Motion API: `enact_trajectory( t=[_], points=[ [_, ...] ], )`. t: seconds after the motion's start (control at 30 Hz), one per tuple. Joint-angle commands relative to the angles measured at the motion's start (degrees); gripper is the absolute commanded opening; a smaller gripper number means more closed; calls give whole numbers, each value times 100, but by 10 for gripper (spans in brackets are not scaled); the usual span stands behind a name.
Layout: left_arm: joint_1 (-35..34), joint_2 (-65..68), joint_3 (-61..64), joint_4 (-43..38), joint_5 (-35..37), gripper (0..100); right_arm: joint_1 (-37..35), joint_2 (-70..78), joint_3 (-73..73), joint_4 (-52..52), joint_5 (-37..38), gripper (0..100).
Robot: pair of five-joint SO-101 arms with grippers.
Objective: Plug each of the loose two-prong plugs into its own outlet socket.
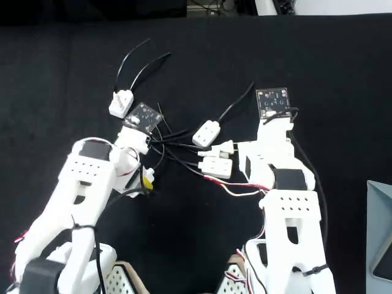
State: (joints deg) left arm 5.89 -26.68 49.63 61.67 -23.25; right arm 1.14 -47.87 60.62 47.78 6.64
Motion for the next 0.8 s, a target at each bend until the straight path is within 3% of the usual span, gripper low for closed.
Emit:
enact_trajectory(
  t=[0.0,0.13,0.4,0.57,0.77],
  points=[
    [-233,352,119,-589,70,291,-79,-75,-31,-97,9,106],
    [-251,686,136,-941,62,175,-79,-75,-31,-97,9,106],
    [66,316,136,-897,62,22,-79,-75,-31,-105,9,106],
    [541,-536,163,-229,123,27,-79,-75,-31,-105,9,106],
    [1262,-2048,127,774,853,27,-79,-75,-31,-105,9,106]
  ],
)
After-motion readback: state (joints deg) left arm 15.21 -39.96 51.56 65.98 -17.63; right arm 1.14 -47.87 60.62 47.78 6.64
